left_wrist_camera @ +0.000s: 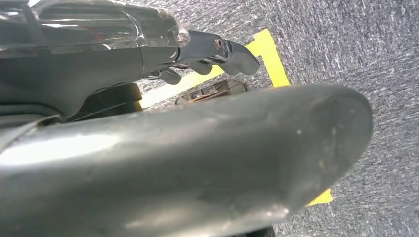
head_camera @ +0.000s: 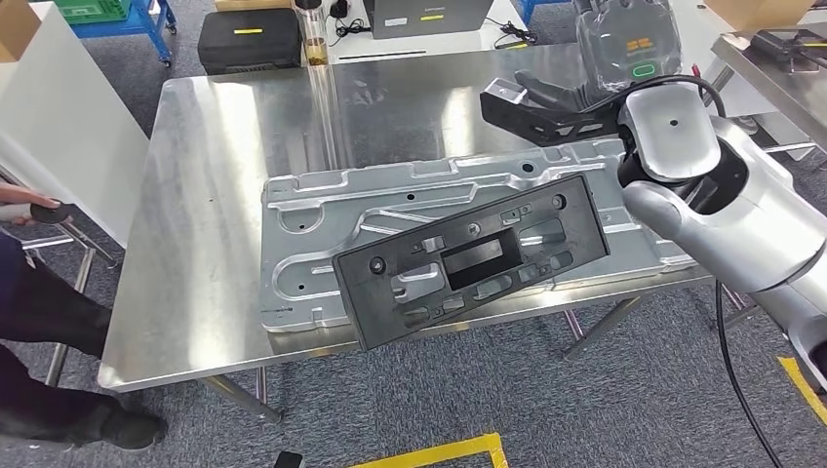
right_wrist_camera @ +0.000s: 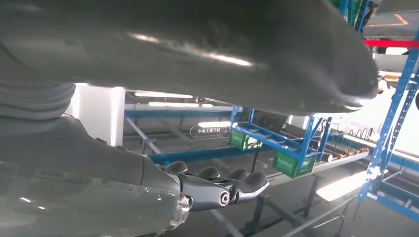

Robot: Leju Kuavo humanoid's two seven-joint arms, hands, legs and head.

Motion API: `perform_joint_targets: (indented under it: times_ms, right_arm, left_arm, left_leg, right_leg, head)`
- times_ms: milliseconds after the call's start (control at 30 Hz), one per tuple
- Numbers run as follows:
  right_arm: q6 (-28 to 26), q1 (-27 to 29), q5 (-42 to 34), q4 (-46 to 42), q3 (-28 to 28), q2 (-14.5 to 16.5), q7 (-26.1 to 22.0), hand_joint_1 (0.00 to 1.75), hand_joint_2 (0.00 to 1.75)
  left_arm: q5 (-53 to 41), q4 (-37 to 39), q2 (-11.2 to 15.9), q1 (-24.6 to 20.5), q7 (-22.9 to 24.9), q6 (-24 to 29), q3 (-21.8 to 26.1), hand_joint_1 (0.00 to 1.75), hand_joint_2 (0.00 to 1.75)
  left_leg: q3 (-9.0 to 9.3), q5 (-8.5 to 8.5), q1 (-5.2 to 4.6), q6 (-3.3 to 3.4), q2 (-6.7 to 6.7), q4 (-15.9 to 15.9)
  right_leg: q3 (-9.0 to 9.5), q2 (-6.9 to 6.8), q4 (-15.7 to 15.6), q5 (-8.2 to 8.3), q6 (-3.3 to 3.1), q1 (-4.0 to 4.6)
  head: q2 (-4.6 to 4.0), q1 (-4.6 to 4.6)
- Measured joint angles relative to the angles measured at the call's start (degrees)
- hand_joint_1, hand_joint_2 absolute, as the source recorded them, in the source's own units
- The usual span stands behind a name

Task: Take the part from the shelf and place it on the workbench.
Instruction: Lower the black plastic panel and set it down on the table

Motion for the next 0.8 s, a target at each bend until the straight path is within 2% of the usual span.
perform_joint_targets:
  times_ms: [233, 367, 500, 600, 700, 800]
  right_arm:
    - [0.4, 0.4, 1.5, -1.0, -0.8, -0.7, 0.0, 0.0, 0.0]
    - [1.6, 5.0, 2.9, -3.5, -6.4, -3.7, 0.0, 0.0, 0.0]
    - [-0.1, 14.4, 2.0, -7.6, -17.1, -9.0, 0.1, 0.0, 0.0]
    - [-2.2, 24.5, 1.5, -11.1, -27.1, -12.5, 0.1, 0.0, 0.0]
    - [-4.0, 38.1, -0.8, -15.3, -40.7, -15.1, 0.1, 0.0, 0.0]
    - [-6.8, 51.0, -4.0, -18.3, -55.5, -15.7, 0.1, 0.0, 0.0]
  left_arm:
    - [0.4, 0.0, 0.0, 0.0, -0.3, 0.3, 0.0, 0.0, 0.0]
    - [1.4, 0.0, 0.6, 0.1, 0.3, 1.4, 0.3, 0.0, 0.0]
    - [2.1, 0.1, 2.1, 0.6, 0.4, 1.8, 0.9, 0.0, 0.0]
    - [2.5, 0.2, 3.2, 1.1, -0.2, 1.9, 1.4, 0.0, 0.0]
    - [3.1, 0.2, 4.2, 1.9, -1.0, 1.9, 1.9, 0.0, 0.0]
    - [3.5, 0.2, 4.8, 2.7, -1.3, 1.9, 2.5, 0.0, 0.0]
  left_leg:
    - [0.04, 0.0, 0.0, 0.01, 0.32, 0.0]
    - [0.13, -0.01, 0.06, 0.01, -0.33, 0.0]
    - [0.27, -0.06, 0.08, 0.05, -1.01, 0.0]
    - [0.42, -0.13, 0.09, 0.12, -1.48, 0.0]
    - [0.71, -0.28, 0.1, 0.25, -2.01, 0.0]
    - [0.97, -0.45, 0.09, 0.27, -2.25, 0.0]
  right_leg:
    - [-0.01, 0.11, 0.0, 0.0, 0.0, 0.0]
    - [0.16, -0.13, -0.1, -0.06, 0.1, 0.01]
    - [0.56, -0.49, -0.3, -0.22, 0.32, 0.02]
    - [0.84, -0.82, -0.4, -0.37, 0.47, 0.02]
    - [1.33, -1.28, -0.6, -0.63, 0.63, 0.02]
    - [1.66, -1.49, -0.7, -0.85, 0.68, 0.0]
  head:
    - [0.0, -0.02]
    - [0.0, -0.09]
    - [0.0, -0.04]
    - [0.0, -0.05]
    - [0.0, 0.01]
    - [0.0, 0.03]
